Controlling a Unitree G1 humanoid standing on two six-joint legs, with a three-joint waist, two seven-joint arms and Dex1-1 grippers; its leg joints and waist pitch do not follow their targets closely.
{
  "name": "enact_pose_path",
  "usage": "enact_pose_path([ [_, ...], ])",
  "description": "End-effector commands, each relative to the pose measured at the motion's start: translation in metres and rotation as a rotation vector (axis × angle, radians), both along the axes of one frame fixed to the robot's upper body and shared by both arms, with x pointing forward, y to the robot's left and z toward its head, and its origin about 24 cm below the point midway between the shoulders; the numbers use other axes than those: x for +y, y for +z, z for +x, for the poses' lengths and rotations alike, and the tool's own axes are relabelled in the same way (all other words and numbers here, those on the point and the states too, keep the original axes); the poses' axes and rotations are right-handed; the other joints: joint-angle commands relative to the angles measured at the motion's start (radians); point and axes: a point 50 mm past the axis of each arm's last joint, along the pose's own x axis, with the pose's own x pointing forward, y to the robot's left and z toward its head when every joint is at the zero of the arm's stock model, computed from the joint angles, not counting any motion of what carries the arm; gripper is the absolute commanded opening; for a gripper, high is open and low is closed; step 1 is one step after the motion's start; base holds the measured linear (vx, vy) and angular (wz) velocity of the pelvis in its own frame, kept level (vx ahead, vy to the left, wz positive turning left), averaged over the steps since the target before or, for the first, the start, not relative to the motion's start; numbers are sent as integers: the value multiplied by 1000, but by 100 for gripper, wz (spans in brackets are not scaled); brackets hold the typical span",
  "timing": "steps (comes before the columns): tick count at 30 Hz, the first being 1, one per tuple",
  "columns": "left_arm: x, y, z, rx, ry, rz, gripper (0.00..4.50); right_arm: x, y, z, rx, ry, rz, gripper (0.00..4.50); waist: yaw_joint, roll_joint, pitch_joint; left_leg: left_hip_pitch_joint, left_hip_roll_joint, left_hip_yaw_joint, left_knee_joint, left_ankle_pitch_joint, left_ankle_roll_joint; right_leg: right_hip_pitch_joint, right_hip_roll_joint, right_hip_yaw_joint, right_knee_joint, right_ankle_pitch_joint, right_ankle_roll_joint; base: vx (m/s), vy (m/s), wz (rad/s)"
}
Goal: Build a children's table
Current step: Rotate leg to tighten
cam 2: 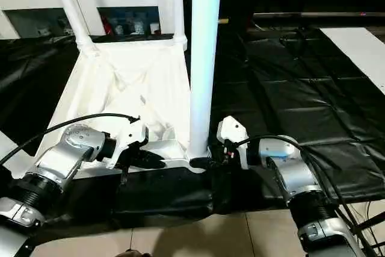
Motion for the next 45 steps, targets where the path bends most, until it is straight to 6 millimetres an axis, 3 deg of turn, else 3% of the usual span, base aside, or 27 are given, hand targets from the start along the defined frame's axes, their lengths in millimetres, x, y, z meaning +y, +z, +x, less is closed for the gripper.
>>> enact_pose_path([
  [1, -5, 5, -1, -12, -37, -6, 0, 2, -1, 1, -6, 24, -26, 256, 0, -10, -71, 20, 38, -16, -60, -219, 67, 49, -50, 35, -61, -166, -249, 0, 0, 0],
  [4, -4, 5, 0, -13, -36, -2, 0, 3, -2, 1, -9, 24, -27, 251, 1, -6, -71, 20, 38, -17, -60, -224, 62, 49, -52, 35, -61, -173, -245, 0, 0, 0],
  [10, -5, 4, 6, -40, 27, 15, 0, 3, -5, 5, -4, -78, 13, 251, -3, -11, -71, 19, 36, -16, -59, -218, 66, 49, -51, 35, -60, -162, -249, 0, 0, 0],
  [12, -10, 1, 13, -69, 101, 22, 0, 10, -12, 16, -19, -312, 79, 251, -10, -13, -66, 19, 34, -16, -62, -246, 52, 45, -50, 37, -67, -217, -237, 0, 0, 0],
  [13, -12, 0, 15, -73, 131, 22, 0, 13, -15, 20, -20, -406, 99, 251, -14, -13, -61, 22, 33, -19, -66, -277, 30, 41, -53, 37, -73, -284, -223, 0, 0, 0],
  [14, -15, -1, 17, -76, 154, 24, 0, 19, -18, 22, -27, -490, 112, 251, -24, -16, -59, 16, 30, -25, -71, -304, 3, 47, -56, 35, -76, -360, -194, 0, 0, 0],
  [16, -17, -2, 18, -78, 167, 25, 0, 22, -20, 24, -32, -538, 118, 250, -34, -15, -60, 18, 29, -30, -74, -329, -14, 45, -55, 33, -81, -411, -161, 0, 0, 0],
  [17, -25, -3, 24, -83, 228, 20, 0, 32, -26, 30, -11, -747, 155, 250, -41, -11, -59, 21, 28, -28, -73, -347, -12, 39, -54, 36, -85, -407, -162, 0, 0, 0],
  [18, -29, -3, 27, -89, 262, 19, 0, 37, -28, 32, -14, -834, 156, 250, -43, -12, -58, 23, 28, -27, -74, -346, -16, 36, -52, 37, -86, -399, -165, 0, 0, 0],
  [19, -29, -3, 27, -89, 262, 19, 0, 37, -28, 32, -14, -834, 156, 250, -49, -9, -59, 25, 27, -29, -75, -359, -30, 34, -52, 36, -86, -405, -169, 0, 0, 0],
  [20, -34, -4, 30, -95, 296, 24, 0, 43, -30, 33, -8, -900, 169, 250, -53, -9, -59, 22, 24, -31, -76, -370, -29, 36, -53, 34, -86, -416, -162, 0, 0, 0],
  [21, -42, -5, 35, -108, 358, 35, 0, 53, -33, 37, -13, -1021, 159, 250, -55, -6, -58, 27, 25, -29, -74, -388, -27, 29, -53, 36, -91, -420, -163, 0, 0, 0],
  [23, -47, -6, 37, -112, 377, 41, 0, 61, -34, 38, 5, -1070, 174, 249, -58, -5, -60, 28, 23, -32, -75, -391, -33, 30, -51, 35, -90, -407, -169, 0, 0, 0],
  [25, -53, -7, 39, -129, 404, 62, 0, 70, -33, 41, -1, -1144, 165, 249, -59, -8, -58, 28, 22, -31, -76, -398, -32, 29, -51, 35, -92, -407, -165, 0, 0, 0],
  [26, -58, -8, 40, -141, 407, 75, 0, 81, -29, 43, 10, -1142, 198, 249, -57, -6, -58, 30, 24, -31, -77, -408, -27, 29, -52, 35, -93, -401, -163, 0, 0, 0],
  [31, -61, -8, 42, -158, 414, 83, 0, 98, -21, 44, 56, -1064, 280, 249, -56, -7, -60, 23, 24, -30, -78, -397, -7, 36, -51, 37, -88, -337, -171, 0, 0, 0],
  [33, -61, -8, 42, -160, 403, 80, 0, 102, -20, 43, 75, -1048, 313, 303, -55, -9, -60, 22, 25, -29, -79, -390, 0, 38, -52, 37, -87, -328, -175, 0, 0, 0],
  [35, -59, -7, 42, -168, 387, 77, 0, 104, -20, 43, 63, -1024, 296, 320, -56, -6, -60, 22, 25, -30, -80, -389, -4, 37, -51, 37, -86, -319, -185, 0, 0, 0],
  [40, -55, -8, 40, -161, 362, 73, 0, 93, -16, 46, 11, -1024, 266, 368, -56, -7, -58, 23, 26, -31, -81, -408, -11, 36, -53, 37, -88, -350, -181, 0, 0, 0],
  [45, -50, -7, 38, -161, 347, 66, 0, 69, -16, 44, -57, -948, 170, 368, -49, -10, -63, 24, 28, -25, -76, -351, 4, 39, -52, 41, -82, -266, -195, 0, 0, 0],
])
